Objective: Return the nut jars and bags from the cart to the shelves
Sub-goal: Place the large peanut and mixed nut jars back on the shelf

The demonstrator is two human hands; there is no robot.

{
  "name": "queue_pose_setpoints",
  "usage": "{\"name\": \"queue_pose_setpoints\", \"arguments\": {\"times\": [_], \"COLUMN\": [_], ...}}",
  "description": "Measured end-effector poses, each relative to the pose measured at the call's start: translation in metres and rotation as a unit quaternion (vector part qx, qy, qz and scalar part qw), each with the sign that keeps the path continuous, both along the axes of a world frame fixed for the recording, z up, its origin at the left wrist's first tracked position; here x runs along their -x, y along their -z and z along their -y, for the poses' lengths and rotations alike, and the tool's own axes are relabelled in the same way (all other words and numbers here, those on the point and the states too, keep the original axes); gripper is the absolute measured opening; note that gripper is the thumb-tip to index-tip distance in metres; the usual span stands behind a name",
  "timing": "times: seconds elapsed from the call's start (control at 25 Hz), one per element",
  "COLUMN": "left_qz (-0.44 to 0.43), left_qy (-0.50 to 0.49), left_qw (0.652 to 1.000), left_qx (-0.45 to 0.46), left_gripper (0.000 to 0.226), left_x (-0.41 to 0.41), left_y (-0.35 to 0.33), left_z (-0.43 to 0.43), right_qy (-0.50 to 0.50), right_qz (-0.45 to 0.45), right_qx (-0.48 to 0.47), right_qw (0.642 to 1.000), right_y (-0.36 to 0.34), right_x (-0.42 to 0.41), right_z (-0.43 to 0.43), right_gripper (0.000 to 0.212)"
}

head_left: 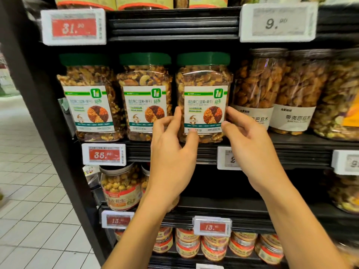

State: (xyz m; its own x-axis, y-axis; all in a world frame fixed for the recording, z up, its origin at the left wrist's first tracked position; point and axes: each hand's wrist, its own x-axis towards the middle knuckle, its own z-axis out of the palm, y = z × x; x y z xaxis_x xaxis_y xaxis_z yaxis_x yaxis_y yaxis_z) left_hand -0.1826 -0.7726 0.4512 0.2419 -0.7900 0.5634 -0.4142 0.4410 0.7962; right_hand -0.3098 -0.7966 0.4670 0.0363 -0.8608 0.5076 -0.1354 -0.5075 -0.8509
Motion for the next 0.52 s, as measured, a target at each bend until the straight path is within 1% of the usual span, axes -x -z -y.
{"name": "queue_pose_setpoints", "arguments": {"times": [0.12, 0.16, 0.24, 0.28, 0.32, 0.36, 0.44, 0.52], "left_qz": [0.006, -0.003, -0.037, -0.062, -0.092, -0.122, -0.171, -0.229], "left_qy": [0.006, 0.006, -0.004, -0.013, -0.024, -0.031, -0.064, -0.151], "left_qw": [1.0, 1.0, 0.999, 0.998, 0.995, 0.992, 0.983, 0.959], "left_qx": [-0.006, -0.003, 0.013, 0.017, 0.011, -0.002, -0.035, -0.067], "left_gripper": [0.054, 0.051, 0.04, 0.032, 0.025, 0.021, 0.018, 0.021], "left_x": [-0.002, -0.005, -0.011, -0.016, -0.022, -0.027, -0.035, -0.039], "left_y": [-0.002, -0.002, 0.002, 0.008, 0.017, 0.028, 0.058, 0.096], "left_z": [0.003, 0.001, -0.01, -0.021, -0.038, -0.057, -0.108, -0.176], "right_qy": [-0.004, 0.012, 0.087, 0.099, 0.072, 0.02, -0.123, -0.262], "right_qz": [0.0, -0.008, -0.018, -0.009, 0.002, 0.011, 0.003, -0.01], "right_qx": [-0.01, -0.006, 0.051, 0.088, 0.105, 0.1, 0.041, -0.04], "right_qw": [1.0, 1.0, 0.995, 0.991, 0.992, 0.995, 0.992, 0.964], "right_y": [0.0, 0.002, 0.007, 0.012, 0.02, 0.032, 0.063, 0.1], "right_x": [0.0, 0.0, 0.002, 0.001, -0.003, -0.009, -0.028, -0.051], "right_z": [0.003, 0.001, -0.01, -0.02, -0.033, -0.046, -0.075, -0.112], "right_gripper": [0.036, 0.036, 0.031, 0.026, 0.021, 0.019, 0.02, 0.021]}}
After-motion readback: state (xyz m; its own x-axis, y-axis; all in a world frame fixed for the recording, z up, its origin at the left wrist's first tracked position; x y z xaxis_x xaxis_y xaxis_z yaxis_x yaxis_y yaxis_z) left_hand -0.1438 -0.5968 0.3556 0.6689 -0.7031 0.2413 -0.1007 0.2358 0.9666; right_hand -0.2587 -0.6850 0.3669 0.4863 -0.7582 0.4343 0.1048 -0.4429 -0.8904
